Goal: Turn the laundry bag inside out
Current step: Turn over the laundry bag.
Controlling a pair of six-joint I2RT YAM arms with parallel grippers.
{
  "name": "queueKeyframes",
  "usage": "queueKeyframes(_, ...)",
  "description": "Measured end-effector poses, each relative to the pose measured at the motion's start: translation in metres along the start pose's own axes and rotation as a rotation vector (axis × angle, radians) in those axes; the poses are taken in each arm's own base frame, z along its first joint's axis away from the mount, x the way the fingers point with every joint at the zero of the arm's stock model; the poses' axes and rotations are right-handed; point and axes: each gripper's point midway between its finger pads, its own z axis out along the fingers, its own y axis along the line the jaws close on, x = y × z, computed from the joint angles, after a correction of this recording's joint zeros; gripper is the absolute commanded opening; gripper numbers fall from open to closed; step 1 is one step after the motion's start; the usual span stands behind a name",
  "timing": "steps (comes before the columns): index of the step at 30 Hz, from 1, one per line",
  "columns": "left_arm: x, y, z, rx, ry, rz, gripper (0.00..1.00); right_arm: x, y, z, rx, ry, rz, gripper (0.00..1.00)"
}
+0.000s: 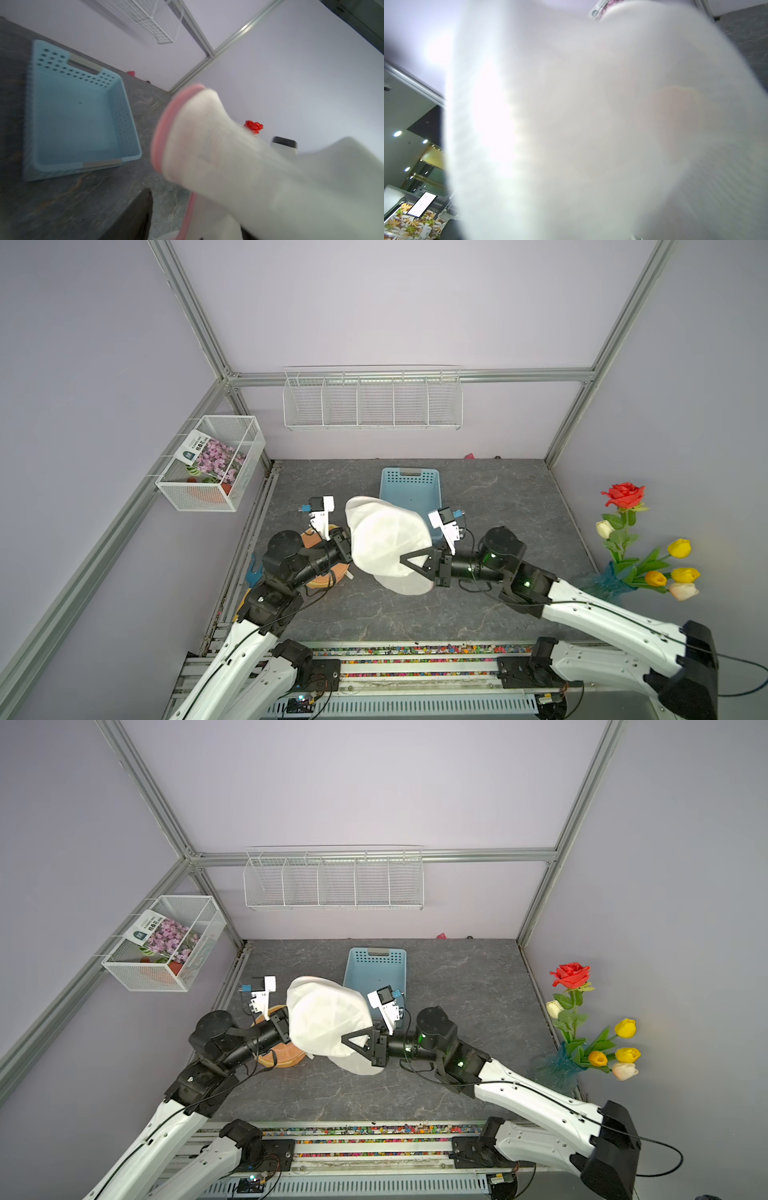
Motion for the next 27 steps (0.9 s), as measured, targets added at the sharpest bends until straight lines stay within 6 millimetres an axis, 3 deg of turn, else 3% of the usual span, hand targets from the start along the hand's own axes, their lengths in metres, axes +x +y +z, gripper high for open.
queueKeyframes(3,-0.015,0.0,-0.019,-0.085,-0.064,0.028,0.69,-0.021,0.008,-0.025,0.027,-0.11,-0.031,0.0)
queueKeyframes(6,-0.022,-0.01,-0.033,-0.085,-0.101,0.057,0.71,-0.029,0.008,-0.035,0.048,-0.156,-0.038,0.0)
queueKeyframes(10,-0.011,-0.022,-0.031,0.041,-0.084,0.046,0.71,-0.026,-0.001,-0.029,0.07,-0.142,-0.026,0.0)
queueKeyframes(16,0.025,-0.008,-0.007,0.171,0.041,-0.08,0.72,-0.018,-0.016,-0.015,0.087,-0.109,0.003,0.0)
queueKeyframes(23,0.031,-0.024,-0.001,0.285,0.089,-0.108,0.74,-0.021,-0.013,-0.006,0.043,-0.114,0.013,0.0)
queueKeyframes(27,0.034,-0.03,0.002,0.33,0.098,-0.119,0.67,-0.014,-0.022,0.008,0.034,-0.08,0.043,0.0)
